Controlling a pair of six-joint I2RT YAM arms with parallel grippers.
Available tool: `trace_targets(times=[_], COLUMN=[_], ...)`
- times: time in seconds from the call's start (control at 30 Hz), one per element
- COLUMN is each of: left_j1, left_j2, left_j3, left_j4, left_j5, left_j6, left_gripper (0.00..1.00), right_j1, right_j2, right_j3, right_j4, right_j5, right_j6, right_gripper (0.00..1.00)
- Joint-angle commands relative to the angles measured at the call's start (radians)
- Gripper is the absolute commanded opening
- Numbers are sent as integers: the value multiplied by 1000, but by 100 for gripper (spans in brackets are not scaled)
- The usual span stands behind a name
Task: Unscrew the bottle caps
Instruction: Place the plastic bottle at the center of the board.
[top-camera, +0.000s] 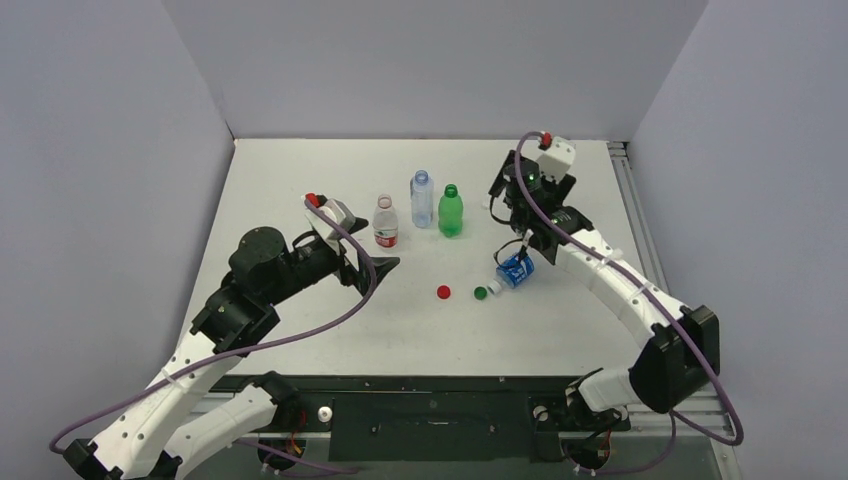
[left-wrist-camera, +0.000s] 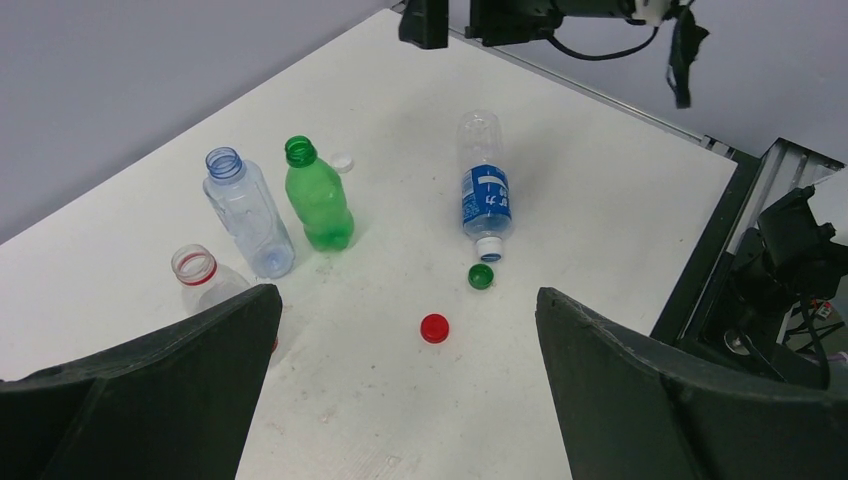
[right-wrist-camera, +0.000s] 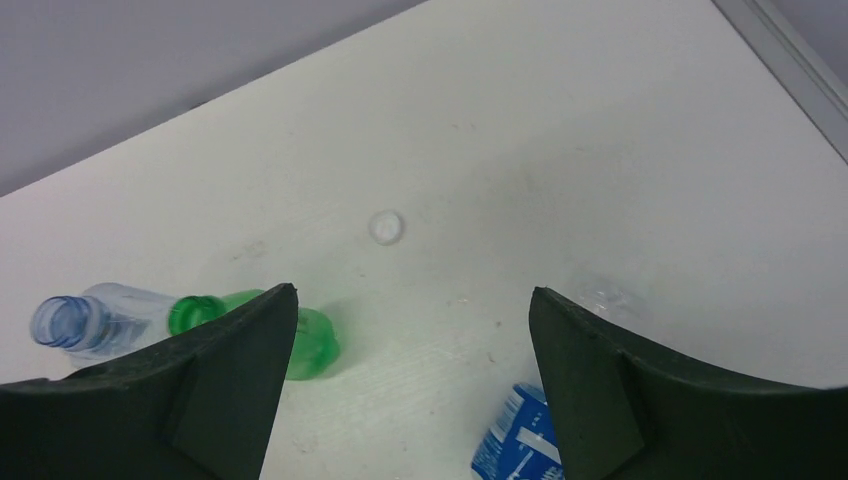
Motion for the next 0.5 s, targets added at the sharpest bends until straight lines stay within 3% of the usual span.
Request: trace_targets(times=[0.0,0.27,0.47], left_j1=[6,4,5], left_j2=[14,22,19], left_j3=[47,60,60], left_j4=[49,48,48], left_j5=[45,78,90], left_j6=[-23,-33,-37], left_gripper=[97,96,97], right_j1=[-9,-26,-33], right_j2=[-95,-7,58], right_j3=[-125,-250,-318], right_j4=[-221,-231,-124], right_j5=[106,120,86], right_j6=[193,280,297], right_gripper=[81,82,82])
